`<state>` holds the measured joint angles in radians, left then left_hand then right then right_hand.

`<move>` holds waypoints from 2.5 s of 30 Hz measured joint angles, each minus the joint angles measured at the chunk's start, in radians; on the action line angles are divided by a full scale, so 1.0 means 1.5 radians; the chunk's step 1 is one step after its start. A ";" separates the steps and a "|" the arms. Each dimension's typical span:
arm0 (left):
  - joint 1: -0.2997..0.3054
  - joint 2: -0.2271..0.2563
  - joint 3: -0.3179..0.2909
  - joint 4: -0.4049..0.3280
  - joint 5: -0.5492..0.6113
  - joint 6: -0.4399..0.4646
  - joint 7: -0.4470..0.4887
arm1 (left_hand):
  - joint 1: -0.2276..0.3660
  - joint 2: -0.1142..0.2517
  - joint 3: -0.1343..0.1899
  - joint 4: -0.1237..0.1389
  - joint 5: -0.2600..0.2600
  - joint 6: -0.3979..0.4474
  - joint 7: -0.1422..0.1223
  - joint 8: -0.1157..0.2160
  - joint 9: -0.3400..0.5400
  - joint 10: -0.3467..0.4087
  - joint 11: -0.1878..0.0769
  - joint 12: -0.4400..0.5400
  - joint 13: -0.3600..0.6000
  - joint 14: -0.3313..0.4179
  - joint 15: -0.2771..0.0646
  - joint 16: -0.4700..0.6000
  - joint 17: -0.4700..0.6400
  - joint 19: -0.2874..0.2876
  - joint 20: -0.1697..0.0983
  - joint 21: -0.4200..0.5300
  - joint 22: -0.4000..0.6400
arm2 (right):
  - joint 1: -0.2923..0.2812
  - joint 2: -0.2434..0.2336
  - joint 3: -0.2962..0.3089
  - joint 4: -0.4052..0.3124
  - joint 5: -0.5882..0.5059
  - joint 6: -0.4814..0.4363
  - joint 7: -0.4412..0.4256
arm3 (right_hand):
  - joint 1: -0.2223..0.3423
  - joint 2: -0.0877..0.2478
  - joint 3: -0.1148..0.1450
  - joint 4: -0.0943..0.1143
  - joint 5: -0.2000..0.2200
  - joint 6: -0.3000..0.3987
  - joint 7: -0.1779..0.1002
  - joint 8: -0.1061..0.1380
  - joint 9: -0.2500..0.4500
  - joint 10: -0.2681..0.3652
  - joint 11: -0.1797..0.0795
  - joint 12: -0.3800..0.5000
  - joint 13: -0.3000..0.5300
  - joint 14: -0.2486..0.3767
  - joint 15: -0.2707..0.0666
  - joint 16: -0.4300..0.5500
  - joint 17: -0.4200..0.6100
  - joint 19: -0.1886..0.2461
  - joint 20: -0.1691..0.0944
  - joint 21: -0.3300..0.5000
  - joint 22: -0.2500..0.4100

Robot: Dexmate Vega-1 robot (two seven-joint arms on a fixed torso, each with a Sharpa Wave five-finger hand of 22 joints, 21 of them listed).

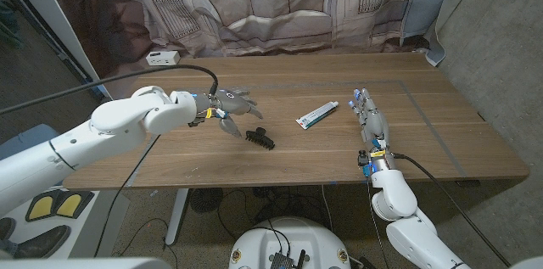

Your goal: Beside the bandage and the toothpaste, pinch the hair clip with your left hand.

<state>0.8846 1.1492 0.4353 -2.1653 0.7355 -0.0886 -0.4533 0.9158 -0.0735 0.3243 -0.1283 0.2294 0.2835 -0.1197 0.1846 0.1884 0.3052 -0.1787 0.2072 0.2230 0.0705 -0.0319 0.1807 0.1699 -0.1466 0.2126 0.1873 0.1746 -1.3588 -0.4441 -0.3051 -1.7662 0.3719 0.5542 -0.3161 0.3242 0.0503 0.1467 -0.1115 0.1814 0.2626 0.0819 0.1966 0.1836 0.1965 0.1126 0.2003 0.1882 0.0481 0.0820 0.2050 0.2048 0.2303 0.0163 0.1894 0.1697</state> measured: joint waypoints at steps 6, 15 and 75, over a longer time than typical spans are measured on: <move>-0.003 -0.009 0.008 0.010 0.007 -0.005 -0.001 | 0.000 0.000 0.000 0.000 0.003 -0.006 0.001 0.000 0.000 -0.005 0.005 0.000 0.000 0.000 0.000 0.000 0.000 0.000 0.000 0.000 0.000 | -0.001 0.000 0.001 -0.002 -0.002 0.000 -0.001 | 0.000 0.000 0.000 0.000 0.000 0.000 0.000 0.000 0.000 0.000 0.000 0.000 0.000 0.000 0.000 0.000 0.000 0.000 0.000 0.000 0.000; -0.006 -0.021 0.017 0.025 0.007 -0.006 0.003 | 0.000 0.000 0.000 0.000 0.003 -0.011 0.003 0.000 0.000 -0.002 0.007 0.003 -0.003 0.000 0.000 0.000 0.000 -0.004 -0.003 0.000 0.000 | -0.006 0.000 0.002 -0.005 -0.004 0.000 -0.004 | 0.000 0.000 -0.002 -0.002 0.000 0.000 0.000 0.000 0.000 0.000 0.000 0.000 0.000 0.000 0.000 0.000 0.000 0.000 0.000 0.000 0.000; -0.027 -0.097 0.093 0.075 0.037 0.037 0.031 | 0.036 0.043 0.012 -0.012 -0.011 0.066 0.006 0.019 0.000 0.068 0.007 0.021 -0.009 0.074 0.007 0.010 0.000 0.016 -0.003 0.009 0.000 | -0.037 -0.003 0.018 -0.012 0.003 0.009 -0.004 | 0.000 0.000 0.000 -0.004 0.000 0.000 0.000 0.000 0.000 0.003 -0.002 0.000 0.000 0.002 0.002 0.000 0.000 -0.003 0.003 0.000 0.000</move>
<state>0.8445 1.0031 0.5744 -2.0527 0.7916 -0.0330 -0.4066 0.9701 -0.0088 0.3427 -0.1466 0.2128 0.3827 -0.1110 0.2129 0.1883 0.4069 -0.1682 0.2382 0.2089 0.1817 -0.0208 0.1962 0.1697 -0.1232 0.2076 0.2014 0.1744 -1.4143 -0.4486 -0.2787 -1.7844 0.3768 0.5682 -0.3218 0.3242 0.0503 0.1461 -0.1180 0.1814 0.2624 0.0821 0.1966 0.1836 0.2002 0.1088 0.2003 0.1881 0.0518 0.0858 0.2050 0.2044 0.2251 0.0215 0.1894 0.1697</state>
